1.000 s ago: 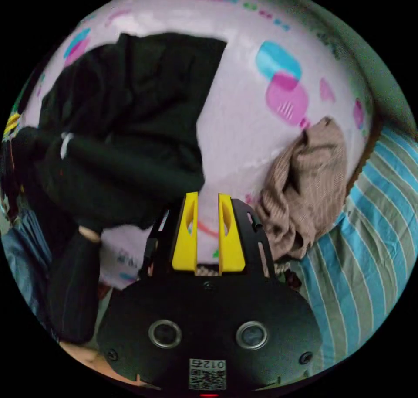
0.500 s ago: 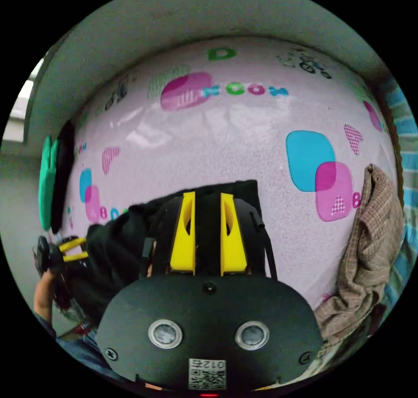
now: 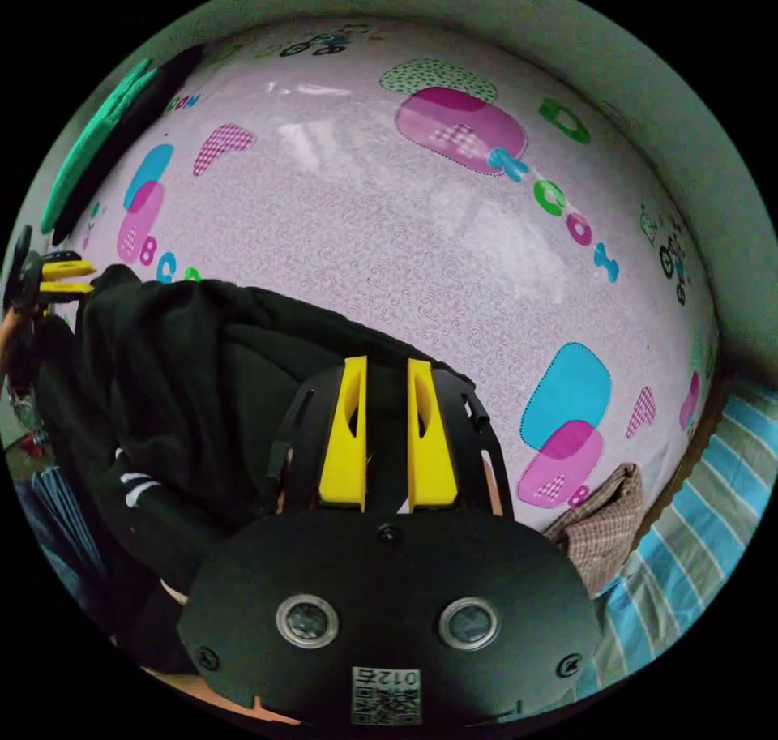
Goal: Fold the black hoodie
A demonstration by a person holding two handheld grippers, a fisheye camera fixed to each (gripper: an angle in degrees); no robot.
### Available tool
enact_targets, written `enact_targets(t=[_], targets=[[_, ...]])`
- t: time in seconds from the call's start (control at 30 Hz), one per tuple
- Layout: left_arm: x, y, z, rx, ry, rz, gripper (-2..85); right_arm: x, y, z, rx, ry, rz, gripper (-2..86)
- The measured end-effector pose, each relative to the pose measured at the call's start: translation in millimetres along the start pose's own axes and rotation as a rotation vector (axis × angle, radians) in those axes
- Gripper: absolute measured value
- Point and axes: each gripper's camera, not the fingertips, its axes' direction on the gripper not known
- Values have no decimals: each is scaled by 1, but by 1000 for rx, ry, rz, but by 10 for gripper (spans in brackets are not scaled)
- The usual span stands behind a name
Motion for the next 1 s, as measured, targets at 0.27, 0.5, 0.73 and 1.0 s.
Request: enact_targets(t=[0.27,0.5,0.73,1.0], targets=[[1,23,4,58,-18,-48,44,-29,14,30,-79,-12,-96,79],[27,61,31,23,5,66,31,-71,54,68,-78,12,-200,84],[41,113,44,49,18,62,25,-121,110,111,-13,115,-228,103],[81,191,61,55,-54,126,20,-164,183,180,-46,-30,-171,90]])
